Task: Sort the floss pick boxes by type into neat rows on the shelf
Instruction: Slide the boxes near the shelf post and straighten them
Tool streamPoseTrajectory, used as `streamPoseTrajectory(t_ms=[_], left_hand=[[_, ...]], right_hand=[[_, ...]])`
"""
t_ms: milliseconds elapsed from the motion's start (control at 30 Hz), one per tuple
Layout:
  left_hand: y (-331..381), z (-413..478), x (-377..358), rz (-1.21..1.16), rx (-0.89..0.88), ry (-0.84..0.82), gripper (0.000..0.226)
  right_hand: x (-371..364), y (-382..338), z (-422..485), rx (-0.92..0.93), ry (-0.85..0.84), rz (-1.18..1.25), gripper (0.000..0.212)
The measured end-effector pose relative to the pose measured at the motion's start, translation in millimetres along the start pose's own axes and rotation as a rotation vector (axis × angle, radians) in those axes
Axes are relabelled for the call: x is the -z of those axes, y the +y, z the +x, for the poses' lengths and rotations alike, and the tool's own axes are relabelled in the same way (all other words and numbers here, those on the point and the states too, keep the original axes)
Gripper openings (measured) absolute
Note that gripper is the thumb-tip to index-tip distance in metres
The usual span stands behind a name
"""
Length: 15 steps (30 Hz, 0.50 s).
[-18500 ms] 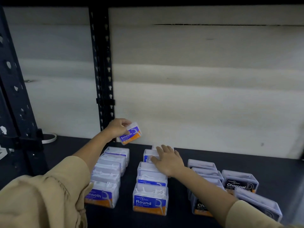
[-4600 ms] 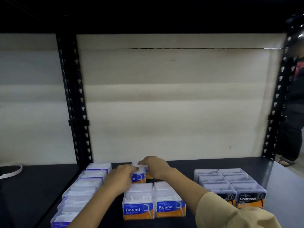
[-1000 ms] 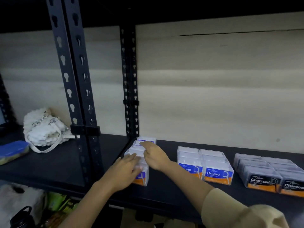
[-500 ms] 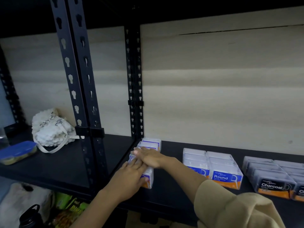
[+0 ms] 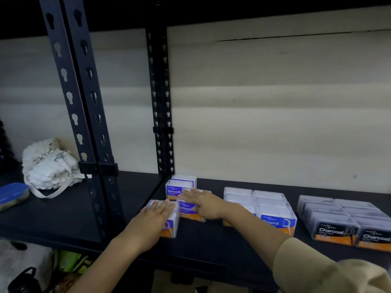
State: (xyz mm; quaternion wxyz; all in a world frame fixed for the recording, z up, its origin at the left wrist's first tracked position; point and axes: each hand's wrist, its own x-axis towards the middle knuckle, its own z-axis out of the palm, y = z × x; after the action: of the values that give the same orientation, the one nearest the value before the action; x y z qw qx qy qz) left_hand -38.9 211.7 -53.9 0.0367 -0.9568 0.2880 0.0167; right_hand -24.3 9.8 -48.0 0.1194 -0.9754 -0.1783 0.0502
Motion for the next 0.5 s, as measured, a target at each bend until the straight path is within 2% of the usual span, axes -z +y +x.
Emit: streamPoseTrajectory(t_ms=[133, 267, 500], left_hand=[[3.5, 1.4, -2.2, 0.013, 0.034, 0.015, 0.082], [6.5, 3.9, -1.9, 0.025, 0.083, 0.020, 0.086], [3.9, 10.4, -4.7, 0.032, 0.141, 0.035, 0.085]], right_hand=[[4.2, 2.8, -0.3, -0.041, 0.000, -0.078, 0.070], [4.2, 0.2, 0.9, -0.197, 0.046, -0.135, 0.083], [5.5, -2.2, 1.8, -0.237, 0.031, -0.133, 0.079]])
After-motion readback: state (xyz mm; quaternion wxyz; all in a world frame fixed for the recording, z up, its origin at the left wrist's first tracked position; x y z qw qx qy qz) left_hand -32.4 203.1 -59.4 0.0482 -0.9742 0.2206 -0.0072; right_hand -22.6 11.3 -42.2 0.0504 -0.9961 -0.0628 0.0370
